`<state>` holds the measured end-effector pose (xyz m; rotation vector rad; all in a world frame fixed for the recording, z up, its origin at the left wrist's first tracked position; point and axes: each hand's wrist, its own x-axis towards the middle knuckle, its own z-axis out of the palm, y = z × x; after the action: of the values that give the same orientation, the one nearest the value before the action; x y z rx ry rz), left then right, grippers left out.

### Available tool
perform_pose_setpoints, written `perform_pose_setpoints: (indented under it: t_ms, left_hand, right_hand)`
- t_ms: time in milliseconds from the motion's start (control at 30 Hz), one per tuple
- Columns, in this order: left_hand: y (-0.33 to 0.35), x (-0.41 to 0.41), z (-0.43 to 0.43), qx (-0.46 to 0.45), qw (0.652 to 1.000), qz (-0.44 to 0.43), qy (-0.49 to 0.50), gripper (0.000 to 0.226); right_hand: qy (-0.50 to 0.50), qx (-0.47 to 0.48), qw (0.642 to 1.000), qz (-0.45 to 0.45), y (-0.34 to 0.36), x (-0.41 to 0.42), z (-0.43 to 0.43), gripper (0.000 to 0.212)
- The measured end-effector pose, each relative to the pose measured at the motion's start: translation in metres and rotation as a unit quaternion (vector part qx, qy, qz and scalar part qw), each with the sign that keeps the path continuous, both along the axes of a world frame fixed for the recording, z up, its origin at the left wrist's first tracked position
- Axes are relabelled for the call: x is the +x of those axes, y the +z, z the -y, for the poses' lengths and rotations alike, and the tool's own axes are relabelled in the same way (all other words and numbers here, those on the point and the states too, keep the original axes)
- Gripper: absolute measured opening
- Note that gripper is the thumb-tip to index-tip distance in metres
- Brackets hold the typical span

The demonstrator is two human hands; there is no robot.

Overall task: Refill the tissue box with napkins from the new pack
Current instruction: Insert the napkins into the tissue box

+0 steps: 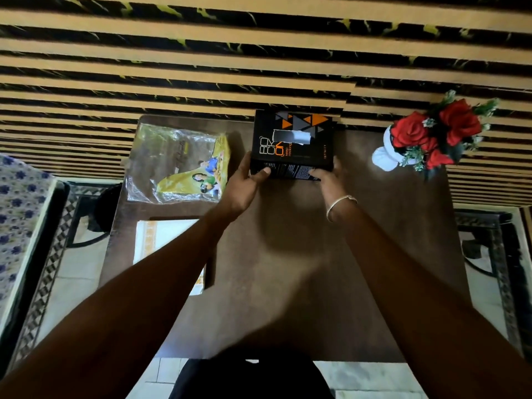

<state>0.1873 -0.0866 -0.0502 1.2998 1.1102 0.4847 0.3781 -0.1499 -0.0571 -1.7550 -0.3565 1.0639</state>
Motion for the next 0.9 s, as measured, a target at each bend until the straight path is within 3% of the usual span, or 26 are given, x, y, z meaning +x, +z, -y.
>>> perform_pose_setpoints:
  t_ms: [133, 267, 467, 900]
  left_hand:
    - [0.004, -0.008, 0.046, 0.000, 1.000, 0.009, -0.015, 0.061]
    - [-0.001, -0.017, 0.095, -0.051, 0.998, 0.000, -0.021, 0.073]
    - [-0.003, -0.030, 0.156, -0.013, 0.996, -0.049, -0.072, 0.074]
    - [-0.021, -0.049, 0.192, 0.023, 0.993, -0.090, -0.077, 0.071]
  right_hand:
    - [-0.027, 0.007, 1.000, 0.000, 0.007, -0.010, 0.049, 0.083]
    - [-0.040, 0.021, 0.999, -0.013, 0.007, -0.013, 0.102, 0.079]
    - [-0.053, 0.029, 0.998, 0.016, 0.004, -0.027, 0.160, 0.075]
    - [-0.075, -0.019, 0.996, 0.041, -0.021, -0.056, 0.201, 0.092]
